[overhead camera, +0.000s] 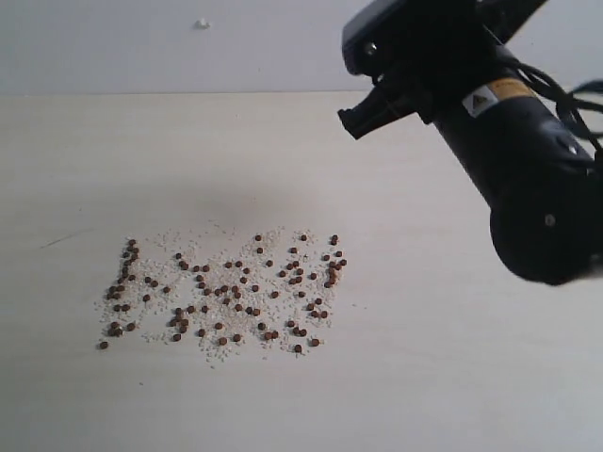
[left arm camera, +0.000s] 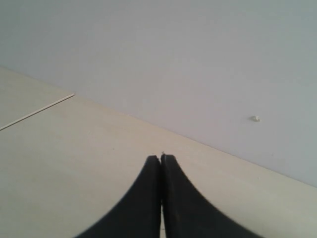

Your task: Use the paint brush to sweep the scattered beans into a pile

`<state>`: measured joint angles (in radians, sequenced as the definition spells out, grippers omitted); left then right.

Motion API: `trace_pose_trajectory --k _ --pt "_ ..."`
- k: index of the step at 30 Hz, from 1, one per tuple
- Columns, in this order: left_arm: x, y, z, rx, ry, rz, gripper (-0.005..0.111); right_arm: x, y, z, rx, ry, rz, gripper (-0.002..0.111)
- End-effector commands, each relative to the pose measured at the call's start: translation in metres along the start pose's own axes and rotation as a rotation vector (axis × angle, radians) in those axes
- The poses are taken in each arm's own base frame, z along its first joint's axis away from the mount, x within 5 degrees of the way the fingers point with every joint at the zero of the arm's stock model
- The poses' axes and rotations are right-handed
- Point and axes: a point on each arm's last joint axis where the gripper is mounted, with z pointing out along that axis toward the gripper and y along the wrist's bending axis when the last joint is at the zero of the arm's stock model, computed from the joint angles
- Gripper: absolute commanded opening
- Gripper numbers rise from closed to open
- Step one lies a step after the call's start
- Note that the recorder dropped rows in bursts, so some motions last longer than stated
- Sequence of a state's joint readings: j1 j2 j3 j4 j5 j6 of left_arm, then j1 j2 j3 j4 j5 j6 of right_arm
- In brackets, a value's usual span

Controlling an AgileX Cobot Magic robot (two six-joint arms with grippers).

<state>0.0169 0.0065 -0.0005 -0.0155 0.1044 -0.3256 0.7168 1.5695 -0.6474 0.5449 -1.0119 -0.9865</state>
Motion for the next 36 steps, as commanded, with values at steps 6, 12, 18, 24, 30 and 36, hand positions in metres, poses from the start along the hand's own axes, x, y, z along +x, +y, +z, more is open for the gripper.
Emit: trace_pose_trajectory --k 6,12,18,24,30,36 --pt "0.000 0.000 -0.001 0.006 -0.008 -0.006 0.000 0.016 0.021 -0.029 0.008 0.030 0.024 0.000" --pt "0.000 0.000 -0.001 0.006 -0.008 -0.006 0.000 0.031 0.046 -0.022 -0.051 0.066 0.025 0.000" --pt "0.000 0.000 -0.001 0.009 -0.006 -0.006 0.000 0.053 0.078 -0.008 -0.103 0.105 0.049 0.000" --pt "0.000 0.000 -0.001 0.009 -0.006 -0.006 0.000 0.067 0.104 0.012 -0.096 0.129 0.034 0.000" --pt "0.000 0.000 -0.001 0.009 -0.006 -0.006 0.000 0.067 0.110 0.017 -0.125 0.187 0.158 0.000" --pt "0.000 0.000 -0.001 0.009 -0.006 -0.006 0.000 0.063 0.122 0.015 -0.246 0.190 0.426 0.000"
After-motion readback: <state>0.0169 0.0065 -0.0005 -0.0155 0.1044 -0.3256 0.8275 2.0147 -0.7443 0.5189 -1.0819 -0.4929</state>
